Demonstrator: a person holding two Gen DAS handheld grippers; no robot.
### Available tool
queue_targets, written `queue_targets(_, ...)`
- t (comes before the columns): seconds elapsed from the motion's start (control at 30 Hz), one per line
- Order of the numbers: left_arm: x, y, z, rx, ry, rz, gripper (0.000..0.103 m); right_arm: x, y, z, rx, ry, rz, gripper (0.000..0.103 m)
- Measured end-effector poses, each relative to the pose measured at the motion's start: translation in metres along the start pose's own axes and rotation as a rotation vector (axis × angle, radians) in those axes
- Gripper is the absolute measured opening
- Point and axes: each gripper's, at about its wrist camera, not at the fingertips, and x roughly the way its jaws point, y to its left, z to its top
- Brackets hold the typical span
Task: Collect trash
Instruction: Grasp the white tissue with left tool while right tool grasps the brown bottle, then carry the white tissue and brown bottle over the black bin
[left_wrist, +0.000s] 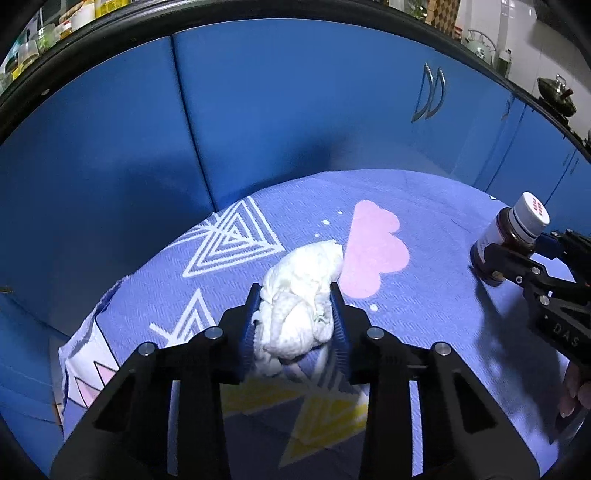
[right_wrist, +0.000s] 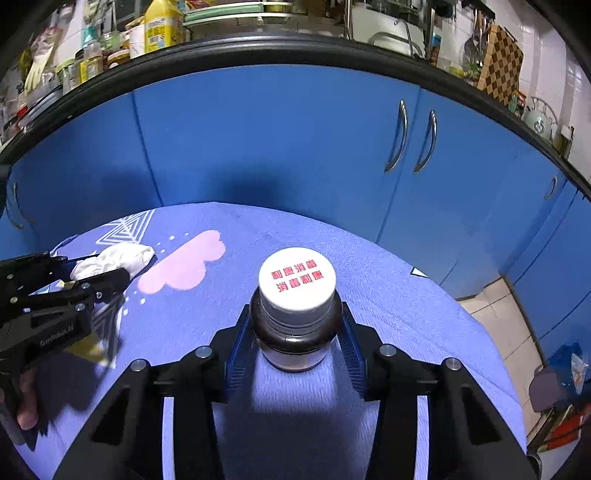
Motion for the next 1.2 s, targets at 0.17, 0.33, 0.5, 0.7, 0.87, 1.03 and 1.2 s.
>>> queue_targets(0.17, -0.009, -0.004, -0.007, -0.012, 0.003, -0.012, 0.033, -0.02, 0.002, -0.01, -0.009, 0.002, -0.01, 0.043)
queue_targets(0.33, -0.029, -0.018, -0.017, 0.01, -0.004, -0.021, 0.033, -0.043, 0.006, -0.022, -0.029, -0.002, -0.029, 0.043)
queue_targets(0.5, -0.047, -0.042, -0.02, 0.035, -0.019, -0.039, 0.033, -0.07, 0.001, -0.033, -0.04, -0.011, -0.065, 0.043)
queue_targets(0.7, -0.065, -0.083, -0.017, 0.08, -0.048, -0.071, 0.033, -0.102, -0.024, -0.049, -0.005, -0.013, -0.134, 0.043)
queue_targets(0.87, -0.084, -0.13, -0.02, 0.134, -0.08, -0.107, 0.033, -0.134, -0.051, -0.069, 0.033, -0.01, -0.198, 0.043)
queue_targets(1.03, -0.108, -0.171, -0.024, 0.187, -0.109, -0.145, 0.033, -0.168, -0.08, -0.086, 0.089, -0.029, -0.255, 0.043)
queue_targets(1.2, -0.124, -0.208, -0.024, 0.234, -0.136, -0.161, 0.033, -0.193, -0.103, -0.098, 0.127, -0.053, -0.288, 0.043)
